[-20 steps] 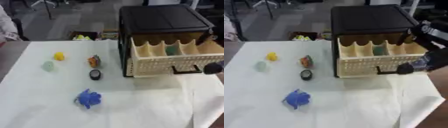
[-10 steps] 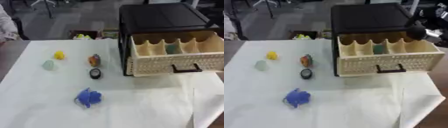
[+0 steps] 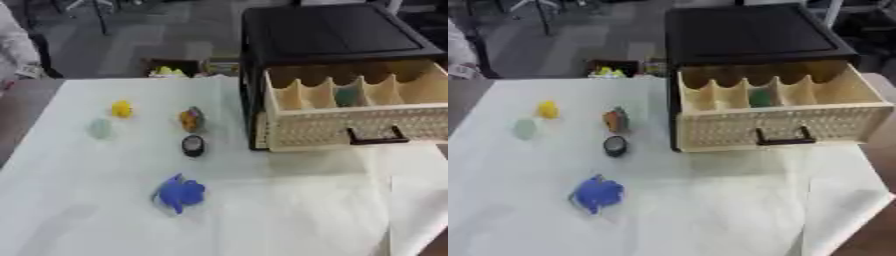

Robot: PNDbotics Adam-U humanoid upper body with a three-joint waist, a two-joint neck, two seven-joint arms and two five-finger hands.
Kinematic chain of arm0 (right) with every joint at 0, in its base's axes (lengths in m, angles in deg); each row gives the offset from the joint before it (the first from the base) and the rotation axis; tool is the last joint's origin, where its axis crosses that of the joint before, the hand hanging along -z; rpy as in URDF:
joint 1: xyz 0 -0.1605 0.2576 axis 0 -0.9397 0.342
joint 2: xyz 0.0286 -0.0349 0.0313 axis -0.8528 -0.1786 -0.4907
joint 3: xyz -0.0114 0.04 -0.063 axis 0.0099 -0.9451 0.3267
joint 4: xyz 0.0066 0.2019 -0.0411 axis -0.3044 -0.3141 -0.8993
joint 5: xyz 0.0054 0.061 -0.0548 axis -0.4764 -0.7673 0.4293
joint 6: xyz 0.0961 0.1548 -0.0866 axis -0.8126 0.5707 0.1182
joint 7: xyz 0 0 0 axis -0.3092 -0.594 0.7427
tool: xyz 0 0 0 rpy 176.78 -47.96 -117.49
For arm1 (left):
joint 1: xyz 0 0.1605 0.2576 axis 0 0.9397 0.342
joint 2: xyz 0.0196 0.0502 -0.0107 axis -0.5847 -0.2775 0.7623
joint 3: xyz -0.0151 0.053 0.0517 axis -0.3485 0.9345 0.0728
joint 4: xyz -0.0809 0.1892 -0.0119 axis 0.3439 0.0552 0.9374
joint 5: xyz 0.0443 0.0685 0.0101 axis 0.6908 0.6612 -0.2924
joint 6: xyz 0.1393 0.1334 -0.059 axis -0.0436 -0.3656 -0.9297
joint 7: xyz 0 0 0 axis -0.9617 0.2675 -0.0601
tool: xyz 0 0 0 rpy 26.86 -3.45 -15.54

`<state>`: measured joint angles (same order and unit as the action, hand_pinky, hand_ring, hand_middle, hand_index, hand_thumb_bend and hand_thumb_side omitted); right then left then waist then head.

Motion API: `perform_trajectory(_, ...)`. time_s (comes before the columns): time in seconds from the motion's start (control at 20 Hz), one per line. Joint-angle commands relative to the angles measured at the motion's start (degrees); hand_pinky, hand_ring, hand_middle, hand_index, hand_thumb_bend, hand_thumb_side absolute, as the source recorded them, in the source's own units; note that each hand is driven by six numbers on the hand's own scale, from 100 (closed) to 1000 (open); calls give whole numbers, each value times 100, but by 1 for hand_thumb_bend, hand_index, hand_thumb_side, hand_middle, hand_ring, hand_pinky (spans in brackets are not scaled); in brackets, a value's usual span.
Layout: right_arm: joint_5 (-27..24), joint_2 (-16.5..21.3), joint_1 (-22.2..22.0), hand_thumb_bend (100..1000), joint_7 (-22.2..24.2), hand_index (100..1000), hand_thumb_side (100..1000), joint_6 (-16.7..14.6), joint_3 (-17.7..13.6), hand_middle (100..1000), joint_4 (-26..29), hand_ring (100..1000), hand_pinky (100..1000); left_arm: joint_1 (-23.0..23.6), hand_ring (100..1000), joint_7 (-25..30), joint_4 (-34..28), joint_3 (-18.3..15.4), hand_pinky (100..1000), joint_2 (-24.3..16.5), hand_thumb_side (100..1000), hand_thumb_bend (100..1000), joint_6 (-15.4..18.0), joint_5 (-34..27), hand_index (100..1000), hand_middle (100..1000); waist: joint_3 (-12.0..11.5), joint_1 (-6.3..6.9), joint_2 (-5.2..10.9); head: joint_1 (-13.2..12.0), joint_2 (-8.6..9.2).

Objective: Pick up objects from table and place into drawer.

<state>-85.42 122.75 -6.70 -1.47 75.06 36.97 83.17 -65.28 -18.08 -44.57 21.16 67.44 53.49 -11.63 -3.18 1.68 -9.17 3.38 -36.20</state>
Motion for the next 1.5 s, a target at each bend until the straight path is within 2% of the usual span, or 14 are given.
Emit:
perform_trajectory(0.05,-147,-45,192,438,-295,629,770,-153,-155,142,81,150,100,-60,755,7,-87,-36,692,-178,788,100,44,-22,813,741,-18,1,54,-38,-40)
perform_trajectory(0.1,-178,-102,242,436,-384,637,794,-228,-144,209,81,229,100,-66,755,13,-87,-31,692,-178,787,100,52,-25,813,741,-25,6,48,-42,-46)
perform_trajectory(0.2,-206,-215,332,434,-562,652,827,-396,-94,288,81,334,100,-78,755,25,-87,-23,692,-180,786,100,68,-31,813,741,-40,17,32,-44,-56)
perform_trajectory(0.3,-192,-330,403,434,-740,666,851,-564,-45,333,81,387,118,-93,755,36,-87,-15,692,-184,784,100,83,-37,813,741,-47,27,14,-45,-57)
perform_trajectory(0.35,-181,-385,432,434,-827,684,865,-633,-24,394,81,448,184,-103,755,41,-87,-11,691,-187,781,100,91,-41,813,741,-48,32,6,-45,-60)
perform_trajectory(0.45,-128,-529,496,436,-1008,704,862,-766,14,448,81,493,229,-127,755,48,-87,-2,689,-200,777,100,110,-48,813,741,-46,43,-13,-44,-69)
perform_trajectory(0.6,-51,-733,544,439,-1296,723,847,-894,137,490,81,523,273,-168,753,68,-87,16,684,-251,767,100,148,-27,814,740,-54,66,-37,-44,-132)
perform_trajectory(0.85,64,-982,670,357,-1763,729,859,-1043,269,511,81,546,327,-262,730,113,-87,50,662,-524,704,100,372,110,822,711,-39,111,-71,-27,-326)
perform_trajectory(1.0,161,-1096,751,319,-2025,731,863,-1100,327,519,81,556,349,-342,725,121,-87,85,659,-776,659,100,593,290,826,704,-14,129,-97,25,-381)
perform_trajectory(1.2,275,-1197,802,287,-2361,730,858,-1144,428,519,81,560,364,-487,729,127,-87,129,662,-1197,587,100,921,598,846,704,3,155,-124,89,-383)
perform_trajectory(1.5,410,-1231,807,260,-2890,731,849,-1147,623,520,81,563,376,-729,774,268,-87,232,696,-1903,465,100,1449,1124,939,741,11,183,-128,140,-326)
